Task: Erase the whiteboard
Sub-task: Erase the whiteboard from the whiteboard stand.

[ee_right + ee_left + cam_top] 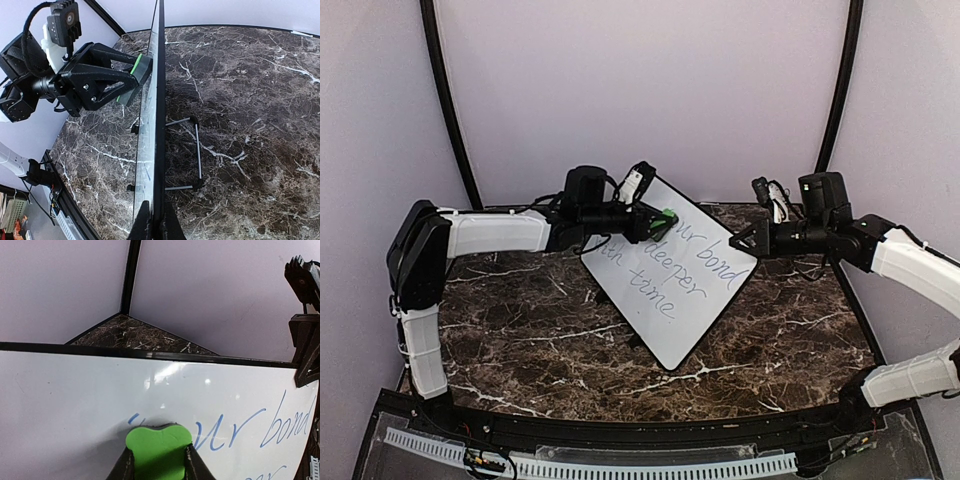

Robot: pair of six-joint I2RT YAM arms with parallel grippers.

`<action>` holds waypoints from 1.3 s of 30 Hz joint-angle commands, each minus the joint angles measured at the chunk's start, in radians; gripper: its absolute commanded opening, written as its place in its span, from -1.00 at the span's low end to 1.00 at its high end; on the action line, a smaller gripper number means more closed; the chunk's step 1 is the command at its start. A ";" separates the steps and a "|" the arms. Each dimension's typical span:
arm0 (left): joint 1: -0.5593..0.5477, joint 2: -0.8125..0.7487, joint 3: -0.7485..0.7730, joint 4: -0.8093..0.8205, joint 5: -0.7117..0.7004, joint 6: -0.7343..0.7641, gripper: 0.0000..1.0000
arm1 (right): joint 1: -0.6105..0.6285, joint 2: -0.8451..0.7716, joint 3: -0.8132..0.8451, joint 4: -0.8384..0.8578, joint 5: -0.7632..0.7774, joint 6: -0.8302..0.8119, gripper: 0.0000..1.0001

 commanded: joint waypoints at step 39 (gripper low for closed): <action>0.038 -0.012 -0.059 -0.083 -0.018 0.020 -0.80 | 0.074 0.025 -0.005 0.043 -0.150 -0.164 -1.00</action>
